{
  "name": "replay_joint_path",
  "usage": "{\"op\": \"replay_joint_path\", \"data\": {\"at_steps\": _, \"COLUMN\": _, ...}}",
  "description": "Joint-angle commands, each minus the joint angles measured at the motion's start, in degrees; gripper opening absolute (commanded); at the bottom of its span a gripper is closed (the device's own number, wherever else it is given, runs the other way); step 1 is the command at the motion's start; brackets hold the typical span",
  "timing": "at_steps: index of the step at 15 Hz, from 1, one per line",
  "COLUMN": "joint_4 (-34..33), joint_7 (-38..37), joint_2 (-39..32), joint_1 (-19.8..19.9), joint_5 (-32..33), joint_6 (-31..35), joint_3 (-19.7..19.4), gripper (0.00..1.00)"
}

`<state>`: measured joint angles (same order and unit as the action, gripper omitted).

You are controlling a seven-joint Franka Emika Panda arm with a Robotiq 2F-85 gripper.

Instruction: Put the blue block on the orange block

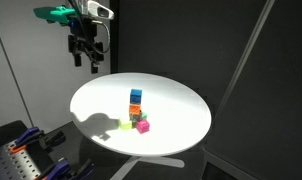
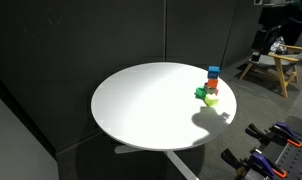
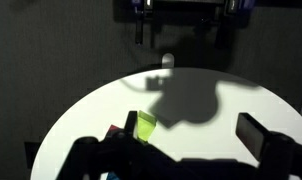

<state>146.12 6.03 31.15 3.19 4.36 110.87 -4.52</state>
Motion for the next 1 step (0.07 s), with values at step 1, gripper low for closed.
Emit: {"op": "replay_joint_path", "data": {"at_steps": 1, "joint_4": -0.1, "joint_7": 0.0, "joint_2": 0.0, "joint_1": 0.0, "joint_5": 0.0, "joint_6": -0.1, "joint_3": 0.0, "gripper": 1.0}}
